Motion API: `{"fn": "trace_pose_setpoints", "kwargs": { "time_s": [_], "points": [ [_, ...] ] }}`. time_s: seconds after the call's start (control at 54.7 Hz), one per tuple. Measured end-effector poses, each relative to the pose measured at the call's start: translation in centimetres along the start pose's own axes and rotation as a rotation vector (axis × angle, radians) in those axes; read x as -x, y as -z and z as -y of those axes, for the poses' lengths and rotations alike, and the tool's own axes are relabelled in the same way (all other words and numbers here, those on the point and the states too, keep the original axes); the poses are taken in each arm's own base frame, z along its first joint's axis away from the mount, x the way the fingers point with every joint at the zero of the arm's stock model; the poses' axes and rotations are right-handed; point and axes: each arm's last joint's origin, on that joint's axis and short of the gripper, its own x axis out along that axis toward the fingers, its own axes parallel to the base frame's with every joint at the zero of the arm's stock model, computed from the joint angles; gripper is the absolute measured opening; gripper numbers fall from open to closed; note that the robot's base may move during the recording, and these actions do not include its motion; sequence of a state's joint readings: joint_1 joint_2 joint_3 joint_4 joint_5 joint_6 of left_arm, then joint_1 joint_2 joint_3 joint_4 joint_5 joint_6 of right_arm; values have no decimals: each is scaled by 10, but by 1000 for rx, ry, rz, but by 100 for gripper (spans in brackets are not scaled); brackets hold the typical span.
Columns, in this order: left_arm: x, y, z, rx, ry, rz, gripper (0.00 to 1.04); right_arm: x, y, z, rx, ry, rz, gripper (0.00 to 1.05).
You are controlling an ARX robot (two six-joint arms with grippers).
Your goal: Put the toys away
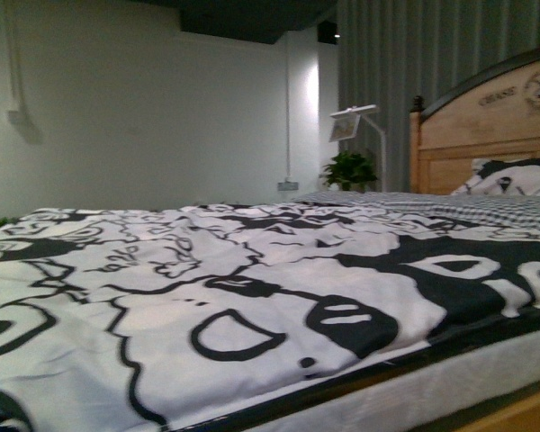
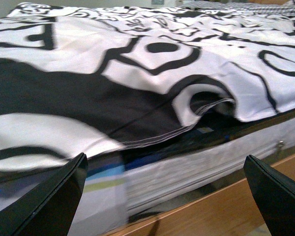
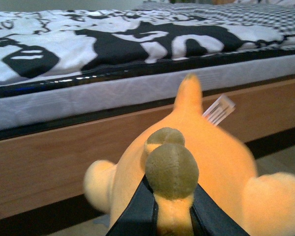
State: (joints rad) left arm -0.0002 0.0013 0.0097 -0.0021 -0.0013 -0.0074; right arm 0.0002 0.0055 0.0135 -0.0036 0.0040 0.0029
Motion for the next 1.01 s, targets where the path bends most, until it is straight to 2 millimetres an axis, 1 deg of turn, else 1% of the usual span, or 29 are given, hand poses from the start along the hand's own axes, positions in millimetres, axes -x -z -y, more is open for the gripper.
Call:
{"fn": "trace_pose_setpoints", "kwargs": {
  "time_s": [1.005],
  "points": [
    [0,0,0,0,0,0,99,0,0,0,0,-4,-1,9]
  ]
}}
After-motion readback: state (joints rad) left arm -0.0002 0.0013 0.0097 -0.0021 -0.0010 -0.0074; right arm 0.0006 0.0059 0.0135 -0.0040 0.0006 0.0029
